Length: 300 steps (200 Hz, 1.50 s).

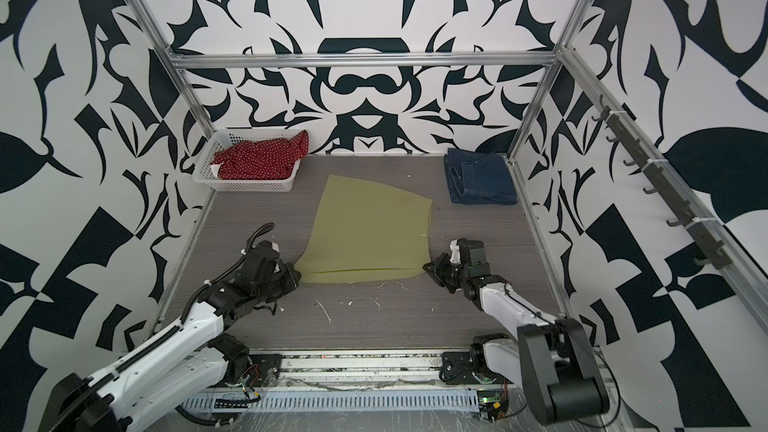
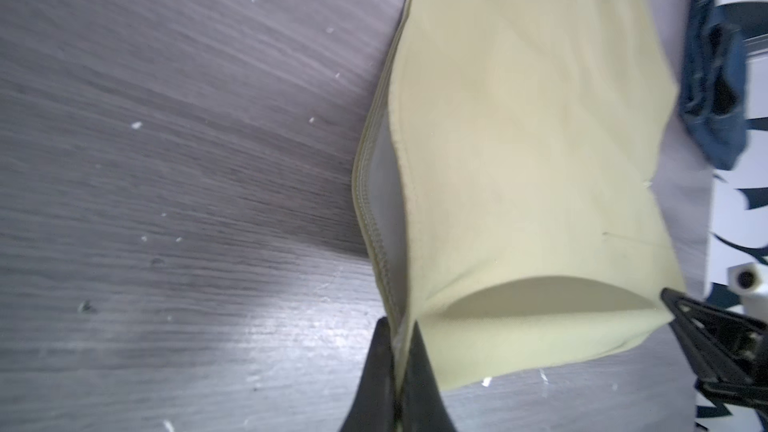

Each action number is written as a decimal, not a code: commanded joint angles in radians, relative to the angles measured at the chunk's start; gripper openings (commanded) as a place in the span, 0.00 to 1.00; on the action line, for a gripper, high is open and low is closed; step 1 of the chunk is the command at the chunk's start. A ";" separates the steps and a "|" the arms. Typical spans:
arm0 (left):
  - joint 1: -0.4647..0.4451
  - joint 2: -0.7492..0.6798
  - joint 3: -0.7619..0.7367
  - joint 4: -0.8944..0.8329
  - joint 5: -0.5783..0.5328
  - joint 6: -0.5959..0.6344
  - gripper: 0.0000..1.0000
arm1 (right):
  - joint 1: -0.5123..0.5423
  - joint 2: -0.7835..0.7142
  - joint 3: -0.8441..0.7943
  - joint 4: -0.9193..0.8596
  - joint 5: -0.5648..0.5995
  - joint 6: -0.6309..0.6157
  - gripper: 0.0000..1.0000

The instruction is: Fold and stack the skirts

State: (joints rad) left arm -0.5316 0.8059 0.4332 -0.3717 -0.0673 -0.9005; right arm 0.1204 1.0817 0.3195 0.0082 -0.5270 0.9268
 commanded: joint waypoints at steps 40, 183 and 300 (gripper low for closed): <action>0.003 -0.175 0.113 -0.230 -0.063 0.070 0.00 | -0.005 -0.150 0.105 -0.380 0.052 -0.084 0.08; 0.168 0.549 0.733 0.013 -0.018 0.514 0.00 | -0.121 0.215 0.539 -0.310 -0.032 -0.129 0.04; 0.191 0.876 1.070 -0.004 0.010 0.700 0.00 | -0.172 0.361 0.555 -0.124 -0.046 -0.029 0.08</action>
State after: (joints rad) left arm -0.3649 1.6367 1.4597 -0.3653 -0.0002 -0.2546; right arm -0.0254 1.4239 0.8429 -0.1482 -0.6159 0.8921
